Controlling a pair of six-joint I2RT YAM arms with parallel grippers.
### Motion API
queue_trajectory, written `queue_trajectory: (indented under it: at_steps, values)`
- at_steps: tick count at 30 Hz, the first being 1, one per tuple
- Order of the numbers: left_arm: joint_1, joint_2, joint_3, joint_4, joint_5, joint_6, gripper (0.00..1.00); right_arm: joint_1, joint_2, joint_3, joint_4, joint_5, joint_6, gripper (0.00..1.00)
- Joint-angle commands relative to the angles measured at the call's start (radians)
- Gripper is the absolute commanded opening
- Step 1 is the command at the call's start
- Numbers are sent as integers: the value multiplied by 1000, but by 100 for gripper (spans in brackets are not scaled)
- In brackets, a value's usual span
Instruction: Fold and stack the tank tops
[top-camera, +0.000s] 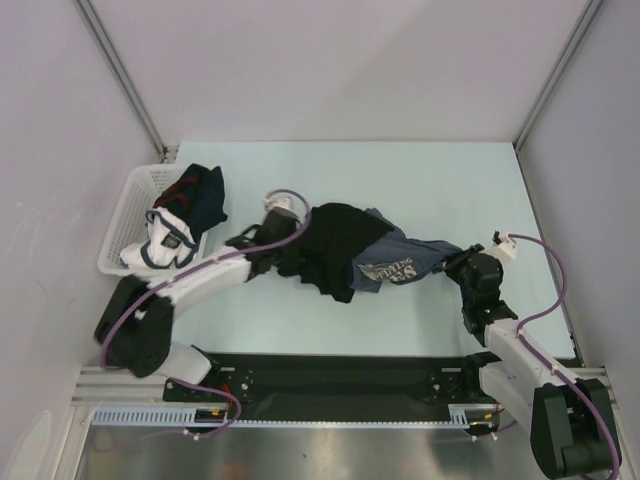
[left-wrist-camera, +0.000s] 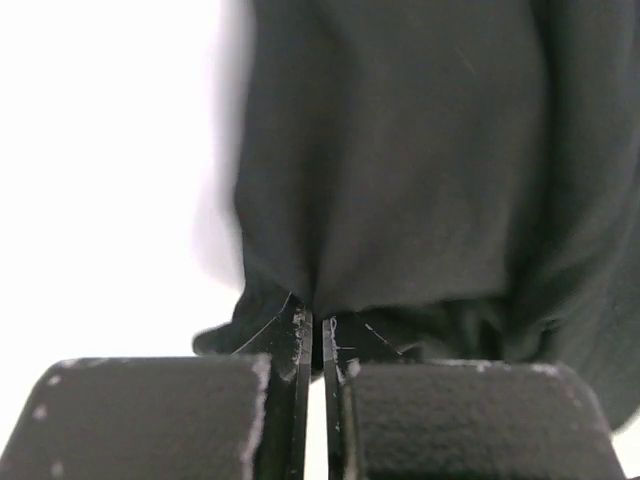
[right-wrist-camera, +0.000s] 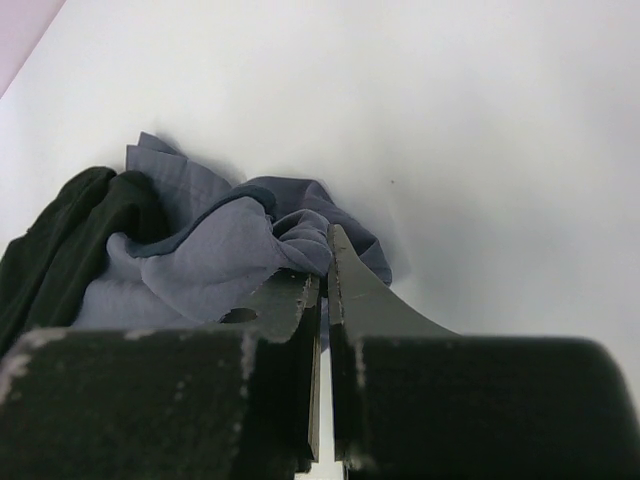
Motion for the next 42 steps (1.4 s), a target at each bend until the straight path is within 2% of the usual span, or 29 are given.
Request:
queue_trajectory:
  at_steps: [1, 3, 5, 6, 10, 12, 15, 16, 17, 18, 21, 23, 26, 31, 33, 38, 39, 40, 41, 42]
  values:
    - [228, -281, -33, 4, 32, -30, 0, 1, -21, 25, 11, 55, 30, 0]
    - [363, -417, -10, -12, 57, -35, 0, 1, -24, 28, -18, 92, 39, 0]
    - [436, -465, 40, -68, 76, -32, 0, 0, -42, 22, -35, 127, 56, 0]
    - [469, -470, 124, -97, 94, -30, 0, 0, -46, 17, -35, 132, 58, 0]
    - [676, -397, 391, -244, 233, -35, 0, 1, -50, 5, -15, 124, 61, 0]
    - [819, -374, 525, -259, 336, -72, 0, 1, -29, 11, -10, 111, 59, 0]
    - [953, -305, 683, -256, 528, -151, 0, 0, -12, 16, -9, 97, 59, 0]
    - [1027, -277, 726, -272, 580, -173, 0, 1, -13, 14, -9, 95, 59, 0]
    - [1069, -213, 799, -282, 631, -228, 0, 1, -13, 13, -9, 94, 61, 0]
    - [1153, -193, 820, -280, 733, -260, 0, 1, -15, 11, -6, 92, 62, 0]
    - [1313, -206, 770, -187, 818, -413, 0, 1, -15, 8, 1, 86, 62, 0]
    - [1365, -231, 759, -108, 824, -473, 0, 1, -7, 6, 11, 77, 62, 0]
    - [1445, -216, 830, -159, 802, -478, 1, 1, 14, 13, 19, 62, 64, 0]
    - [1600, -283, 791, -220, 659, -477, 0, 1, 19, 16, 16, 55, 61, 0]
    - [1602, -271, 855, -333, 605, -429, 0, 3, 16, 14, 21, 52, 59, 0]
    - [1576, -306, 665, -217, 570, -457, 2, 4, 28, 20, 22, 40, 56, 0]
    - [1542, -303, 653, -193, 564, -448, 30, 4, 26, 22, 21, 37, 53, 0]
    - [1522, -289, 645, -191, 555, -420, 45, 4, 25, 22, 19, 35, 53, 0]
    - [1502, -282, 647, -196, 530, -400, 68, 6, 23, 20, 22, 35, 53, 0]
    - [1461, -272, 650, -214, 522, -382, 99, 6, 22, 20, 24, 34, 53, 0]
